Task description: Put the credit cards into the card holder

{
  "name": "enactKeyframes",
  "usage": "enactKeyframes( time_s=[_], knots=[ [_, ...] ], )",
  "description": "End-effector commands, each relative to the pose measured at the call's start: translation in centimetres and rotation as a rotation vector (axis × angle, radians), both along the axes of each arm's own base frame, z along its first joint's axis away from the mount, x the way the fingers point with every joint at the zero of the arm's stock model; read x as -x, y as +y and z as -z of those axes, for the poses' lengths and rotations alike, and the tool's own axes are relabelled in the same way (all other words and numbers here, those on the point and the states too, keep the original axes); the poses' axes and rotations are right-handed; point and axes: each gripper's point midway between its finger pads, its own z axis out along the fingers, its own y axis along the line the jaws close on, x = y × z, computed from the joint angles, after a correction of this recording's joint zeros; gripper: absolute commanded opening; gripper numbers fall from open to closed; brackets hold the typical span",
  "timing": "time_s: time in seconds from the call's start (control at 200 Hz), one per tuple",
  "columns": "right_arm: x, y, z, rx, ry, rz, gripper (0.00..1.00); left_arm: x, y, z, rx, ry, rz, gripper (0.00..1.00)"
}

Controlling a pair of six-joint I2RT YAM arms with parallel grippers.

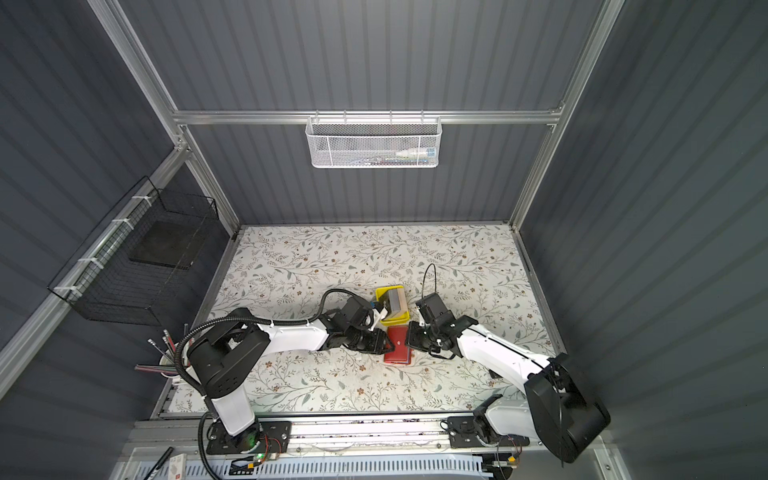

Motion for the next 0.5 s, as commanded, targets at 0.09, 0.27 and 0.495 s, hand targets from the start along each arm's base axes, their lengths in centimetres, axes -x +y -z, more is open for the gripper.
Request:
enactKeyframes(
  time_s=[0.09, 0.27, 0.495],
  knots=[
    [-0.1, 0.8, 0.1, 0.008, 0.009, -0.036, 0.06, 1.1, 0.9, 2.3, -0.135, 0.014, 0.028, 0.41],
    [-0.1, 0.9, 0.7, 0.023, 0.027, -0.051, 0.06, 1.3, 0.6, 2.4, -0.145, 0.014, 0.037, 0.41],
    [0.4, 0.0, 2.2, 0.080, 0.061, -0.039, 0.07, 1.1, 0.7, 0.9, -0.128, -0.015, 0.030, 0.40]
  ],
)
